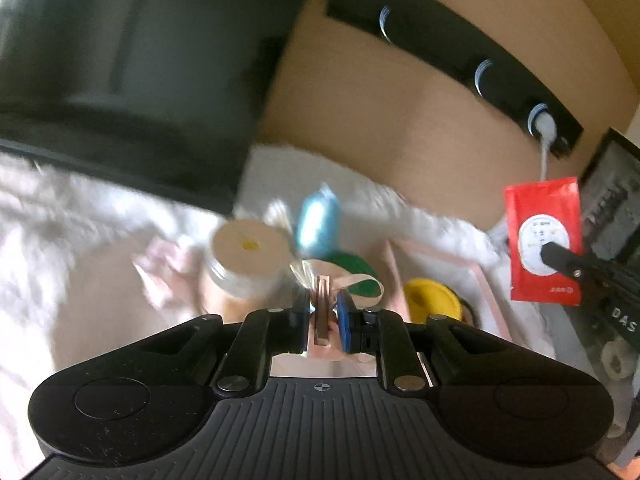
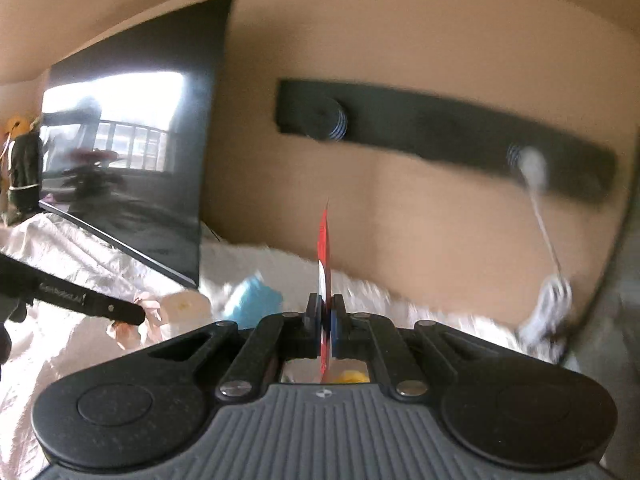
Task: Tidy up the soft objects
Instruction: 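Carry the bow and red card into the pink box and open both tools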
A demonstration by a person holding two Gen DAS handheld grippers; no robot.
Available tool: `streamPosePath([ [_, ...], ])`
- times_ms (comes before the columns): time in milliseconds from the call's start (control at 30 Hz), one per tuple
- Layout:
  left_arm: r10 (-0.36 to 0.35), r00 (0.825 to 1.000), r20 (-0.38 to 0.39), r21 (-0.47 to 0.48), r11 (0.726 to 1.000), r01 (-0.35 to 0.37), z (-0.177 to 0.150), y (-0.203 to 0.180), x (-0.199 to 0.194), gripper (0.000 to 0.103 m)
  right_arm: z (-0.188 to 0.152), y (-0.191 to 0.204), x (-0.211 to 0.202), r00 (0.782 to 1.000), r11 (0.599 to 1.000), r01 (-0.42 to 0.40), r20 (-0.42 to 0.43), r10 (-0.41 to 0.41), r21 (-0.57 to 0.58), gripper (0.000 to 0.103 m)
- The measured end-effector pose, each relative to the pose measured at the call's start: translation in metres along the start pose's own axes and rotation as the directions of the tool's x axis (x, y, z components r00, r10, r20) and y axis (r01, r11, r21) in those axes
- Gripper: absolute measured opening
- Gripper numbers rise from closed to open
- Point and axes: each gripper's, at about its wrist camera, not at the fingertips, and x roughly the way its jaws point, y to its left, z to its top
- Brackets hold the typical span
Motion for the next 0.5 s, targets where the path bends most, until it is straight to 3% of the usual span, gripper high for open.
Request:
streamPosePath([
  [133, -0.091, 0.995, -0.043, -0.060, 0.994, 0.089, -0.002, -0.015, 0.020, 0.017, -0.019, -0.031, 0.006, 0.997, 0.994, 0.002, -0.076, 0.007, 0.111, 0.004],
  [267, -0.205, 0.977, -0.052, -0.036, 0.978, 0.204, 0.017, -0.056, 0.063, 0.017, -0.034, -0.076, 0.036, 0.983, 0.955, 0.010, -0.178, 0.045, 0.298, 0.004],
  [333, -0.294, 0.955, -0.037, -0.037, 0.955, 0.293, 0.028, -0.076, 0.088, 0.017, -0.039, -0.099, 0.058, 0.967, 0.922, -0.026, -0.224, 0.121, 0.386, 0.005],
  [400, -0.359, 0.931, -0.069, -0.075, 0.932, 0.354, 0.034, -0.089, 0.117, 0.020, -0.048, -0.114, 0.072, 0.959, 0.897, 0.023, -0.263, 0.105, 0.441, 0.011],
  [433, -0.356, 0.928, -0.109, -0.089, 0.933, 0.347, 0.034, -0.095, 0.134, 0.020, -0.054, -0.118, 0.071, 0.959, 0.899, 0.060, -0.276, 0.069, 0.435, 0.019],
  [500, -0.274, 0.947, -0.166, -0.062, 0.961, 0.268, 0.029, -0.107, 0.159, 0.021, -0.063, -0.121, 0.059, 0.961, 0.909, 0.115, -0.276, 0.000, 0.400, 0.033],
])
